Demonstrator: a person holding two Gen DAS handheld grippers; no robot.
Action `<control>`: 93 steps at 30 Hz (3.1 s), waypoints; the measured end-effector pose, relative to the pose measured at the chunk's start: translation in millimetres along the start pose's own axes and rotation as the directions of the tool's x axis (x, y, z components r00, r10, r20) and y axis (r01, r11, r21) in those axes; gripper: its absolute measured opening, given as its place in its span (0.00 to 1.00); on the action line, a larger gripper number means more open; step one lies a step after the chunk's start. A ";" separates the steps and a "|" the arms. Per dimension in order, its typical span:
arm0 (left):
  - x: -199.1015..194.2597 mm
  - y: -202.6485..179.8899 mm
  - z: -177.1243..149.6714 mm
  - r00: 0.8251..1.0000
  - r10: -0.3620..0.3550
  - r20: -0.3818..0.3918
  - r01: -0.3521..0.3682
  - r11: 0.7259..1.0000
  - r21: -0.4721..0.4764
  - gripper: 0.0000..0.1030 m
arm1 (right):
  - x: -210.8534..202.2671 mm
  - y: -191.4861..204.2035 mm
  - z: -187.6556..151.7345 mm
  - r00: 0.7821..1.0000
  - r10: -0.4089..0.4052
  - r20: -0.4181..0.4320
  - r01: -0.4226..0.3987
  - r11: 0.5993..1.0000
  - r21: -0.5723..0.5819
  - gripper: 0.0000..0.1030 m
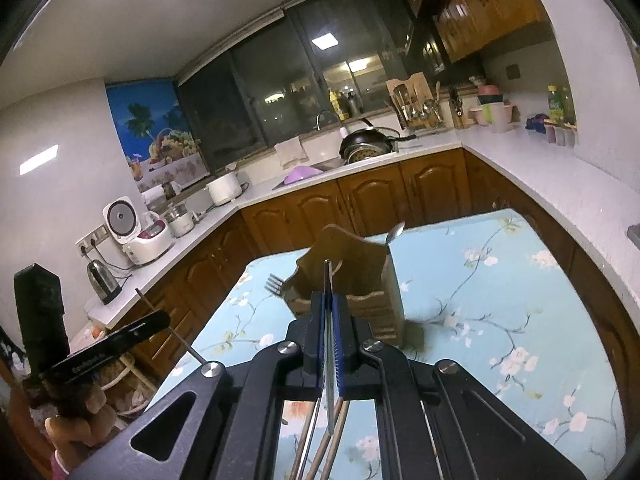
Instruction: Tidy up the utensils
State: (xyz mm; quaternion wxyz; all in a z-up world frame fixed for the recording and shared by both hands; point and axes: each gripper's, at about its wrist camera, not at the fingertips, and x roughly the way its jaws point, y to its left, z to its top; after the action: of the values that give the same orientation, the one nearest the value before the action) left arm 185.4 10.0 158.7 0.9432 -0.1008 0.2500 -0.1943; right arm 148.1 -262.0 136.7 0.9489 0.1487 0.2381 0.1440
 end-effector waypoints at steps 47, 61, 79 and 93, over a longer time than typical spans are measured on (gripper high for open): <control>174.8 32.0 40.3 0.992 0.123 -0.031 -0.125 0.991 -0.048 0.05 | 125.5 -56.3 49.8 0.992 -0.118 -0.035 0.118 0.993 0.004 0.04; 142.9 40.8 39.7 0.991 0.131 -0.040 -0.134 0.987 -0.092 0.57 | 111.2 -60.9 47.1 0.996 -0.077 -0.034 0.079 0.995 0.063 0.53; 40.6 48.2 -67.4 0.981 0.161 -0.111 -0.175 0.976 -0.132 0.80 | 5.9 -59.1 -44.9 0.998 -0.066 -0.012 0.068 0.985 0.158 0.91; 15.9 46.6 -142.6 0.964 0.156 -0.217 -0.197 0.964 -0.180 0.80 | -30.1 -58.5 -120.4 0.986 -0.119 -0.116 0.134 0.982 0.136 0.91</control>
State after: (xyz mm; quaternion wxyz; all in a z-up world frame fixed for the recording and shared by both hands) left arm 140.0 32.2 16.5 0.9117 -0.1523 0.3703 -0.0921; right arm 75.0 -300.1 27.0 0.9289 0.1928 0.3076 0.0737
